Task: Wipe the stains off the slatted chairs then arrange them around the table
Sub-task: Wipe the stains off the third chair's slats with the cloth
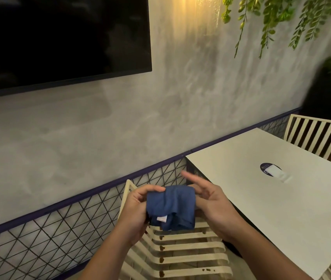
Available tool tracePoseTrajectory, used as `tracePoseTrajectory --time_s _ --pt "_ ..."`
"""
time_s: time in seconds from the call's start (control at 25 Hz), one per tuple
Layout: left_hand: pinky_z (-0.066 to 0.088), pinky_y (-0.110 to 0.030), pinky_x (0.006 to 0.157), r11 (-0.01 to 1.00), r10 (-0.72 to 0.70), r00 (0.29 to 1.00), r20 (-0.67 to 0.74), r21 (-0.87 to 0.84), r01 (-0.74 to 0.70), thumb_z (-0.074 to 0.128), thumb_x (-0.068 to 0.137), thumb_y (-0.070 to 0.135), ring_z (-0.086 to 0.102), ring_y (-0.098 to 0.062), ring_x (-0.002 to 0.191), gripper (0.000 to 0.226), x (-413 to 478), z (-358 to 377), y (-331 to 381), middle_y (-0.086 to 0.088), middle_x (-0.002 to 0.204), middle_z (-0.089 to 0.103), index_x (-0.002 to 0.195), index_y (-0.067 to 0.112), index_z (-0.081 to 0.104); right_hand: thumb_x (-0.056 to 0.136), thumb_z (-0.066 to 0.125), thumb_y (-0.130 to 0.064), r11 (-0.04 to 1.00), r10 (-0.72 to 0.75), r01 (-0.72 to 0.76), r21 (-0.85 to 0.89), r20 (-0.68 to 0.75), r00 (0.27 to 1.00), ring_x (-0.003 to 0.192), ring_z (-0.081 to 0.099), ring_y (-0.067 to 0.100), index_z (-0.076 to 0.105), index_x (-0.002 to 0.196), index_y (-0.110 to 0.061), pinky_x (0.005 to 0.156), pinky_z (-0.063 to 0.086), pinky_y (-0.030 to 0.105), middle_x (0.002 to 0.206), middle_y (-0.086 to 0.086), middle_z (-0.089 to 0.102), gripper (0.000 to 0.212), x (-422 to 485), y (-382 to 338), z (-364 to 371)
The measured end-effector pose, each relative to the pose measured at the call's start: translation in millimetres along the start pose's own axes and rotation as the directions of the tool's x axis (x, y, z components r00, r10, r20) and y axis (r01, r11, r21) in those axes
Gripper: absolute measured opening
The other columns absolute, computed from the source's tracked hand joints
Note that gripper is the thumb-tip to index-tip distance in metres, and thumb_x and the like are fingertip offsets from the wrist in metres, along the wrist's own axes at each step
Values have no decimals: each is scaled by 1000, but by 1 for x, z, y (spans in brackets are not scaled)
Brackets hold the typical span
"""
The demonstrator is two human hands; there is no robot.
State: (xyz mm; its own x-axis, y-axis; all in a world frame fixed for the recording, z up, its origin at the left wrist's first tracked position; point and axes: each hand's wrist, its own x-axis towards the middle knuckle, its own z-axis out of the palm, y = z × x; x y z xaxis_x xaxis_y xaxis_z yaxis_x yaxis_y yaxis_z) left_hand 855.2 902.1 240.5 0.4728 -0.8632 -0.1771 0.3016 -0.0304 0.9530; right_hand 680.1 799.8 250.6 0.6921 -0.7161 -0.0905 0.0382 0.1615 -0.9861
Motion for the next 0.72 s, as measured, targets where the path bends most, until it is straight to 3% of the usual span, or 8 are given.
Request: tracePoseTrajectory --time_s 0.08,0.2,0.28,0.4,0.48,0.52,0.64,0.72 --pt "57 -41 63 999 -1 1000 -2 -38 1 56 93 -2 73 -27 81 37 2 2 0 -5 98 78 73 20 78 104 44 -3 962 36 -37 272 8 999 118 66 39 56 140 -39 95 56 57 122 18 70 52 0 3 2" --pt "58 -40 67 998 64 998 9 -3 -64 52 93 -6 74 -26 84 45 3 5 -2 -6 97 78 67 22 78 95 45 -22 772 183 -212 599 109 977 121 64 40 63 136 -15 99 53 55 132 20 66 45 -5 15 16" --pt "58 -40 67 994 93 996 1 48 -93 50 94 -11 73 -31 92 50 0 2 -5 -9 100 77 67 22 77 93 62 -29 809 207 -258 528 154 966 120 64 39 64 134 -14 104 49 58 128 18 68 43 -6 27 25" --pt "56 -37 68 993 23 999 24 -118 -20 47 91 -10 68 -35 93 42 -5 -23 -22 -19 104 71 78 15 78 82 77 -2 917 205 -223 331 89 975 114 67 37 63 130 -15 101 48 65 123 15 70 51 -6 32 29" --pt "57 -43 76 943 -56 990 128 -320 94 53 86 8 66 -37 101 30 -13 -41 -30 -25 116 67 107 11 76 83 72 7 945 226 -240 222 88 970 110 71 33 65 126 -13 99 53 60 121 14 71 48 -6 31 29" --pt "54 -50 86 914 -115 978 176 -367 174 57 88 19 65 -41 110 38 -18 -46 -33 -25 125 66 123 13 70 84 71 7 955 241 -254 152 102 965 108 72 30 66 125 -12 97 55 55 119 13 72 45 -5 31 29" --pt "53 -53 98 945 -262 949 177 -154 290 61 96 30 68 -38 116 41 -22 -47 -43 -19 125 71 132 12 64 88 73 -3 965 260 -252 -78 128 957 107 72 26 70 118 -14 97 57 50 112 8 75 32 1 32 32" --pt "57 -47 94 965 -252 959 131 -43 259 66 93 20 70 -35 112 41 -27 -43 -49 -19 120 73 131 5 63 91 72 -14 964 267 -266 -26 44 963 109 71 26 71 119 -20 96 57 49 117 9 73 28 7 41 34"
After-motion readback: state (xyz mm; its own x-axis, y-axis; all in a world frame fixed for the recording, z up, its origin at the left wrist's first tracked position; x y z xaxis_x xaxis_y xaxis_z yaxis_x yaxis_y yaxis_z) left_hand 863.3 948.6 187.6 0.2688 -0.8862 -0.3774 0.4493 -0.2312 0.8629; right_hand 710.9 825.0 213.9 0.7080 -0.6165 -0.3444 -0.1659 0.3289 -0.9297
